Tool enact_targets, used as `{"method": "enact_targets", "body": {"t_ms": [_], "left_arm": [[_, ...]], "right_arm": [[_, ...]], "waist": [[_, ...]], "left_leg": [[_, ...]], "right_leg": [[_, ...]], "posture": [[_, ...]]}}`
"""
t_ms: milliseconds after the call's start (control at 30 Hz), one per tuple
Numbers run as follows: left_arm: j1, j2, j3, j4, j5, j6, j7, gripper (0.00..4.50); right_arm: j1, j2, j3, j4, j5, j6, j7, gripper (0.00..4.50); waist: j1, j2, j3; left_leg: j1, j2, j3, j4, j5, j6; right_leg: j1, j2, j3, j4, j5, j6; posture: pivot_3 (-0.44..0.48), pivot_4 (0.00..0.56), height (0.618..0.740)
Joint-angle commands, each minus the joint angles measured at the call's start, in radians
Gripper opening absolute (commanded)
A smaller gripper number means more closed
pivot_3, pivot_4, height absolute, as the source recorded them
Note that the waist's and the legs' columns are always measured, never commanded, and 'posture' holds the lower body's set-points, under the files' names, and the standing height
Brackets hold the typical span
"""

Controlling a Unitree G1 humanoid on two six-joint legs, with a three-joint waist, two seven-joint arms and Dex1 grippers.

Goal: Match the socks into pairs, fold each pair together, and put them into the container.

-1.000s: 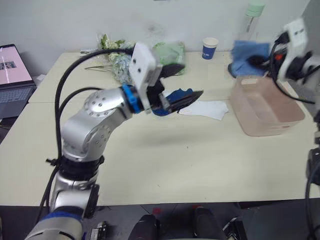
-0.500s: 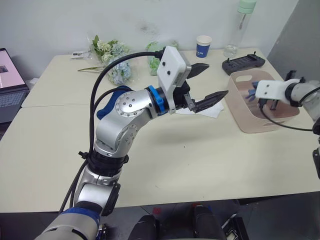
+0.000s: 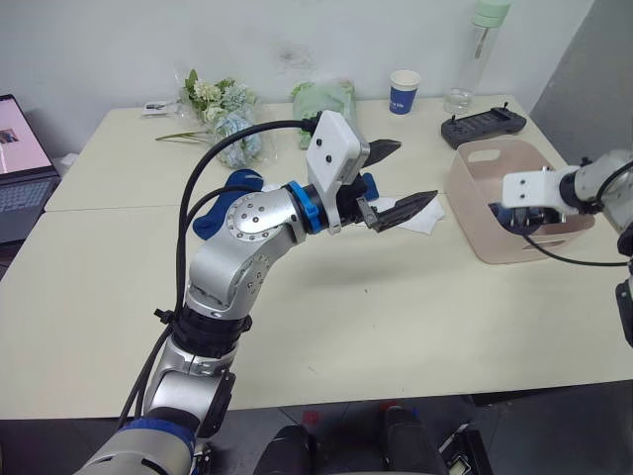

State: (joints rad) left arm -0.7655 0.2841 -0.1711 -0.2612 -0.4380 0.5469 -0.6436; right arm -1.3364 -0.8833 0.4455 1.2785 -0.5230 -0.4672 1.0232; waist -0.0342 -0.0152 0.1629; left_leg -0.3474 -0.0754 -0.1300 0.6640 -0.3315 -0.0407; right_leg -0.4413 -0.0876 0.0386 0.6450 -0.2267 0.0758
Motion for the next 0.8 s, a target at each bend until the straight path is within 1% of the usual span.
{"method": "enact_targets", "body": {"t_ms": [33,100,233,300,367,400,467,600,700,733,800], "left_arm": [[-0.007,-0.003,0.011,-0.002,0.01,-0.037,-0.012,4.5],[-0.016,-0.005,0.012,0.003,0.01,-0.038,-0.013,4.5],[-0.027,-0.006,0.014,-0.019,0.01,-0.016,0.004,4.5],[-0.02,-0.001,0.014,-0.041,0.005,0.002,0.01,4.5],[-0.016,0.003,0.016,-0.052,0.003,0.013,0.014,4.5],[-0.016,0.005,0.016,-0.055,0.005,0.016,0.014,4.5],[-0.017,0.005,0.017,-0.057,0.007,0.02,0.014,4.5],[-0.037,0.005,0.021,-0.038,0.01,0.017,0.009,4.5],[-0.046,0.004,0.014,-0.028,0.018,0.012,0.008,4.5],[-0.047,0.002,0.012,-0.029,0.019,0.013,0.01,4.5],[-0.047,-0.003,0.01,-0.036,0.018,0.021,0.018,4.5]], "right_arm": [[-0.072,-0.026,-0.046,-0.025,0.039,0.018,0.083,4.46],[-0.099,-0.027,-0.067,-0.028,0.058,0.049,0.131,4.46],[-0.135,-0.059,-0.061,-0.04,0.046,0.071,0.206,4.46],[-0.169,-0.063,-0.063,-0.045,0.038,0.081,0.182,4.46],[-0.194,-0.057,-0.057,-0.039,0.021,0.089,0.123,4.46],[-0.197,-0.054,-0.052,-0.034,0.01,0.087,0.085,4.29],[-0.194,-0.048,-0.043,-0.023,0.0,0.08,0.054,3.86],[-0.102,0.006,-0.05,0.014,0.018,0.09,0.074,2.44],[-0.06,0.039,-0.05,0.028,0.011,0.108,0.047,1.49],[-0.05,0.047,-0.05,0.031,0.008,0.11,0.033,1.01],[-0.019,0.07,-0.041,0.042,-0.005,0.122,0.007,0.38]], "waist": [[0.001,0.0,0.0],[0.001,0.0,0.0],[0.003,0.0,0.0],[0.004,0.0,0.0],[0.002,0.0,0.0],[0.001,0.0,0.0],[0.001,0.0,0.0],[0.002,-0.001,0.0],[0.002,-0.001,0.0],[0.002,0.0,0.0],[0.001,0.0,0.0]], "left_leg": [[0.0,0.0,0.0,0.0,0.0,0.0],[0.0,0.0,0.0,0.0,0.0,0.0],[0.0,0.0,-0.001,0.0,0.0,0.0],[-0.001,0.0,-0.001,0.0,0.0,0.0],[-0.001,0.0,0.0,0.0,0.0,0.0],[0.0,0.0,0.0,0.0,0.0,0.0],[0.0,0.0,0.0,0.0,0.0,0.0],[0.0,0.0,0.0,0.0,0.0,0.0],[0.0,0.0,0.0,0.001,0.0,0.0],[-0.001,0.0,0.0,0.001,0.0,0.0],[-0.001,0.0,0.001,0.001,0.0,0.0]], "right_leg": [[0.0,0.0,0.0,0.0,0.0,0.0],[0.0,0.0,0.0,0.0,0.0,0.0],[0.0,0.0,0.0,0.0,0.0,0.0],[0.0,0.0,0.0,0.0,0.0,0.0],[0.0,0.0,0.0,0.0,0.0,0.0],[0.0,0.0,0.001,0.0,0.0,0.0],[0.0,0.0,0.001,0.001,0.0,0.0],[0.0,0.0,0.0,0.0,0.0,0.0],[0.0,0.0,0.0,0.001,0.0,0.0],[-0.001,-0.001,0.0,0.001,0.0,0.0],[-0.001,-0.001,0.001,0.001,0.0,0.0]], "posture": [[0.0,0.15,0.74],[0.0,0.15,0.74],[0.0,0.15,0.74],[0.0,0.15,0.74],[0.0,0.15,0.74],[0.0,0.15,0.74],[0.0,0.15,0.74],[0.0,0.15,0.74],[0.0,0.15,0.74],[0.0,0.15,0.74],[0.0,0.15,0.74]]}}
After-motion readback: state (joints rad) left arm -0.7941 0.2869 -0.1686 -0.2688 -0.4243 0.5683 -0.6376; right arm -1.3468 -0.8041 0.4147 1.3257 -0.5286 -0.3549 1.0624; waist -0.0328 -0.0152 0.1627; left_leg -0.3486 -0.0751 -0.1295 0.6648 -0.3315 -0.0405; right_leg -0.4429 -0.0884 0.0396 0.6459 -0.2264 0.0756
